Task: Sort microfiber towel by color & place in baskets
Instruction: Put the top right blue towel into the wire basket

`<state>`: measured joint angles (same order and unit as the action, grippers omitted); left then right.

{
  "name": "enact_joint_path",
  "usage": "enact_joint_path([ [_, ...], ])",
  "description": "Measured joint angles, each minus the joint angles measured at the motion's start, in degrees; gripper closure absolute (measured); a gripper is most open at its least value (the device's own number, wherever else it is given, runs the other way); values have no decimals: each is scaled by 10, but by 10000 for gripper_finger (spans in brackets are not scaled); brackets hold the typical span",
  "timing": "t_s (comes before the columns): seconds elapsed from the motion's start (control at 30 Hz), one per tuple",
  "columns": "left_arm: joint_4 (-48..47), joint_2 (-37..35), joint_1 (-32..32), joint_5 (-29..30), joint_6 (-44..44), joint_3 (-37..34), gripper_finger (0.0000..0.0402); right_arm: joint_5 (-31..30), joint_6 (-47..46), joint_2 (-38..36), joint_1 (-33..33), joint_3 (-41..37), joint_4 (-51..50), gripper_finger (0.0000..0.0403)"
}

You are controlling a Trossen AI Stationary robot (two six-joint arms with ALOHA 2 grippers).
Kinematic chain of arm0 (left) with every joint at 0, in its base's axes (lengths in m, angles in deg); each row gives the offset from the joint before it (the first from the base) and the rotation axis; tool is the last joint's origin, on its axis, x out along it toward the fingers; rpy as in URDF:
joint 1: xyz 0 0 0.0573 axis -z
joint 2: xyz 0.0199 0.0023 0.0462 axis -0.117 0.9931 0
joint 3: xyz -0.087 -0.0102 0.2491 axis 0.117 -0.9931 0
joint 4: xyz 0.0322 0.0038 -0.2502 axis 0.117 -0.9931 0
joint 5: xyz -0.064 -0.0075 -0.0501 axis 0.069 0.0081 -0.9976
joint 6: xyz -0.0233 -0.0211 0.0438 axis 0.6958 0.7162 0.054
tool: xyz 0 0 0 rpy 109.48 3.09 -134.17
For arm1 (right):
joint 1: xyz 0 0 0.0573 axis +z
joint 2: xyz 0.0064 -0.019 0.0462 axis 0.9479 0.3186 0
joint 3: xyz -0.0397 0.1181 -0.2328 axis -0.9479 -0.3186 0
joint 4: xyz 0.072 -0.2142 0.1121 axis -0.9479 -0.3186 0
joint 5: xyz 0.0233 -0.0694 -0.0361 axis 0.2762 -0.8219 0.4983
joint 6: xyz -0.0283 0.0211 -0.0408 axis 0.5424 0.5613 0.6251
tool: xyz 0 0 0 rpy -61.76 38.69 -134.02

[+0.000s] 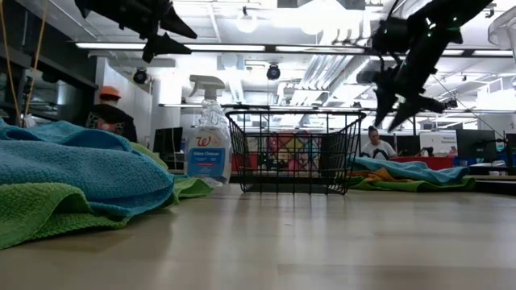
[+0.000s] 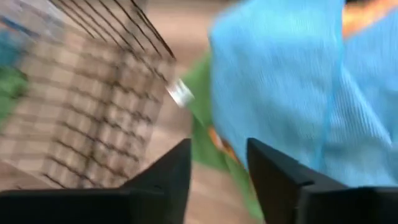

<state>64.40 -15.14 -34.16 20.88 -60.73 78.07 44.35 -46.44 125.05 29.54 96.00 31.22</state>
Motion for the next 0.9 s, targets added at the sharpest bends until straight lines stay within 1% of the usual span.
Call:
enact_joint_path([
  [0.1,0,2,-3,-3,-16,0,193,1,-23,20,8,-1,-33,200],
  [0.17,6,4,-7,-2,-29,0,193,-13,-28,38,13,-1,-21,178],
  [0.23,23,8,-11,-2,-30,0,193,-37,-47,57,15,-1,11,167],
  [0.37,49,14,-16,-2,-14,0,193,-72,-82,100,15,-1,65,164],
  [0.43,51,13,-16,-2,-6,0,193,-78,-98,121,15,-1,75,166],
  [0.57,53,13,-16,1,-4,0,193,-78,-100,152,15,-1,99,172],
  [0.63,53,13,-16,5,-4,0,193,-88,-95,163,15,-1,101,176],
  [0.7,54,13,-16,6,-4,0,193,-109,-85,176,15,-1,90,185],
  [0.77,67,13,-16,6,-2,0,193,-129,-69,188,15,-1,84,205],
  [0.83,87,13,-16,7,12,0,193,-140,-56,198,16,-1,85,247],
  [0.9,114,13,-16,7,27,0,193,-147,-36,199,18,-1,88,312],
])
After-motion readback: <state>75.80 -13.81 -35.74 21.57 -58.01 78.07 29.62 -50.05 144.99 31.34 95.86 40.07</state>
